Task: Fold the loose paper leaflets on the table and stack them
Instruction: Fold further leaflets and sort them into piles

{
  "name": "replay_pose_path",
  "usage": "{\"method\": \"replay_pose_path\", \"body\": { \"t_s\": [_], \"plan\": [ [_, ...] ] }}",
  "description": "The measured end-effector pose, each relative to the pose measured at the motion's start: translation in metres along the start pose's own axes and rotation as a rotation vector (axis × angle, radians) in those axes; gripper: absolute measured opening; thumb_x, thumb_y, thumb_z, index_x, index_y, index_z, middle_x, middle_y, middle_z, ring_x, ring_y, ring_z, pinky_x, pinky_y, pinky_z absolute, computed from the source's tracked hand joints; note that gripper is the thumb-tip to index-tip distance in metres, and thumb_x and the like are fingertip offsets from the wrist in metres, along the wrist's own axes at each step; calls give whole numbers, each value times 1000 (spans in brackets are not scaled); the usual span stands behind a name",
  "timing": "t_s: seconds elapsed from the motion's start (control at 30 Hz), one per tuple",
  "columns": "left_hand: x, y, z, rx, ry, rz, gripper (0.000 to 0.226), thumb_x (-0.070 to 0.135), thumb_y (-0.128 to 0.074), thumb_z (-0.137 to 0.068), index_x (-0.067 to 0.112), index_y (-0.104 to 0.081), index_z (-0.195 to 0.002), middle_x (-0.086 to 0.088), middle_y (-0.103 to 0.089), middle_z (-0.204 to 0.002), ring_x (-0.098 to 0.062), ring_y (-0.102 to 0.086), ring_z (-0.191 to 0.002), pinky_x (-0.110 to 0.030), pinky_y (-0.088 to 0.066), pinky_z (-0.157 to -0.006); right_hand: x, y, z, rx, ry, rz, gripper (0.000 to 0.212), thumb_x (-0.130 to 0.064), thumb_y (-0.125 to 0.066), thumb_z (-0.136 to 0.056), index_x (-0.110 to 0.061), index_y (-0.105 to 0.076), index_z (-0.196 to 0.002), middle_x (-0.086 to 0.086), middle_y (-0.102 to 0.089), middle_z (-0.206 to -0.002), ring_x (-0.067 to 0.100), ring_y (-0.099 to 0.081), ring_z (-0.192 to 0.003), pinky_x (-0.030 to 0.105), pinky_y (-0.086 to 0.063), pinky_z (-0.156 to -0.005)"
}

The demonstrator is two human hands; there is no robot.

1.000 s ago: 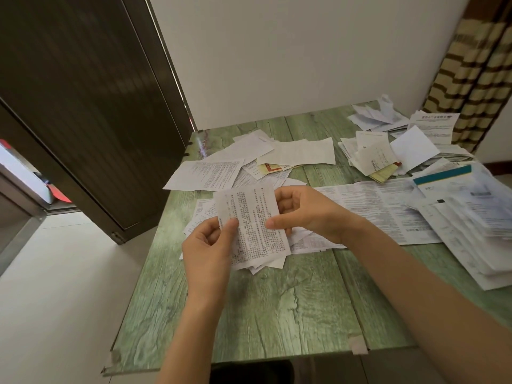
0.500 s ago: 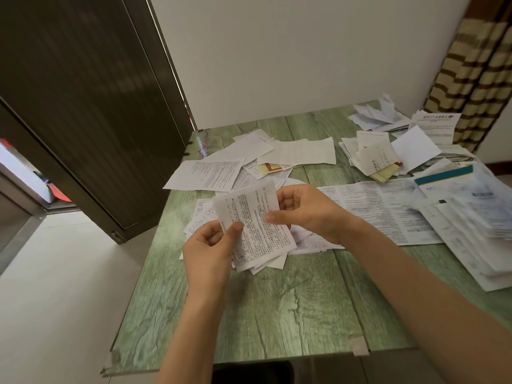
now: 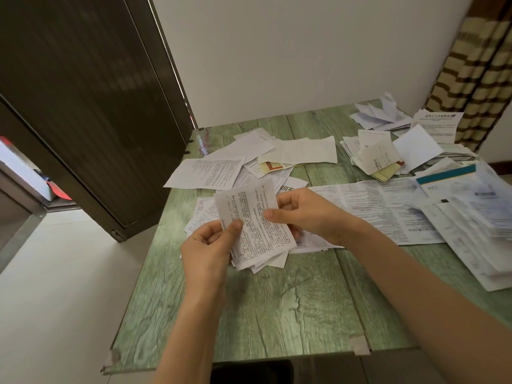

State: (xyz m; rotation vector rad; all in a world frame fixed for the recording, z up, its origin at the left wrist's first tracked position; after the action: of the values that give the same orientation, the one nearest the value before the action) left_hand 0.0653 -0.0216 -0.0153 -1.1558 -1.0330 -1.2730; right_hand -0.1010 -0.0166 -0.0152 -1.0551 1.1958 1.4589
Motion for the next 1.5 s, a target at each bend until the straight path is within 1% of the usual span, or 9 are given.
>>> {"method": "replay_pose_path", "body": {
  "t_s": [0.13,0.23,0.3,0.43,0.6,0.7,1.0,1.27,1.5],
  "plan": [
    [-1,-1,-1,-51,36,-49,8,12,-60,-89,14,-68,-90,5,-74,-76,-10,-70,-65,-24,-57,-54,1,4,-2,23,10,-30,17,-17,-61,-90,-10,-67,-105,3,-74,-96,11,-70,-82,20,-54,-64],
    [1,0,-2,-46,26,-84,18,6,-53,-92,17,-67,-88,5,-73,-76,-13,-69,-66,-27,-55,-53,-1,3,-1,11,15,-56,18,-8,-58,-92,-6,-65,-109,-1,-73,-87,5,-69,-72,15,-51,-59],
    [2,1,-1,-25,13,-92,28,1,-48,-93,17,-69,-83,1,-72,-78,-17,-66,-69,-32,-52,-57,-4,0,0,3,31,-52,15,-1,-54,-92,-9,-65,-98,-7,-67,-70,2,-60,-59,12,-43,-51],
    [5,2,0,-4,2,-64,36,-3,-44,-91,15,-72,-79,-4,-71,-82,-16,-60,-65,-30,-47,-54,-6,1,-1,55,57,-50,31,10,-48,-89,-12,-62,-71,8,-62,-77,10,-55,-64,14,-41,-51],
    [-2,-8,-1,-106,147,151,25,25,-43,-98,12,-64,-99,-11,-73,-88,-24,-69,-71,-34,-56,-58,-10,9,-2,135,138,-23,42,14,-42,-88,-13,-59,-62,6,-62,-76,19,-57,-74,18,-44,-59],
    [-4,-20,5,-243,158,59,29,30,-47,-96,7,-65,-96,-13,-74,-86,-27,-71,-73,-34,-59,-59,-13,9,-1,134,167,-19,42,14,-41,-88,-14,-59,-62,6,-61,-77,17,-56,-73,17,-44,-59],
    [4,-19,7,-215,-27,-132,13,10,-55,-93,9,-66,-87,-6,-73,-71,-18,-68,-53,-22,-53,-44,-11,13,-2,133,91,-76,15,-20,-51,-95,-14,-62,-103,0,-68,-91,9,-59,-71,19,-47,-60],
    [7,-23,9,-222,-141,-262,12,14,-56,-93,7,-66,-93,-12,-67,-74,-7,-62,-55,-19,-49,-43,-10,0,1,33,107,120,9,-9,-67,-85,-15,-69,-79,-1,-65,-73,4,-57,-69,16,-45,-64],
    [16,-20,5,-111,-335,-577,19,16,-56,-91,21,-63,-74,3,-61,-67,1,-54,-61,-11,-42,-52,-18,-3,4,34,160,218,14,-5,-67,-85,-15,-68,-75,-4,-63,-68,-3,-55,-60,11,-46,-62]
  ]
}}
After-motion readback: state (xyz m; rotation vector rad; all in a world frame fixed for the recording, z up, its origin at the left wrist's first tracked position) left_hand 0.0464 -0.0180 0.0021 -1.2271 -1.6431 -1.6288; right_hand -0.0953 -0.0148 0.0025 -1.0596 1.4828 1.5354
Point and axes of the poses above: each hand's wrist, its own z-axis away from the middle knuckle, its own y-axis out of the back of the hand, x = y × z, the point moved 8 cm from there along -z, towards the middle knuckle
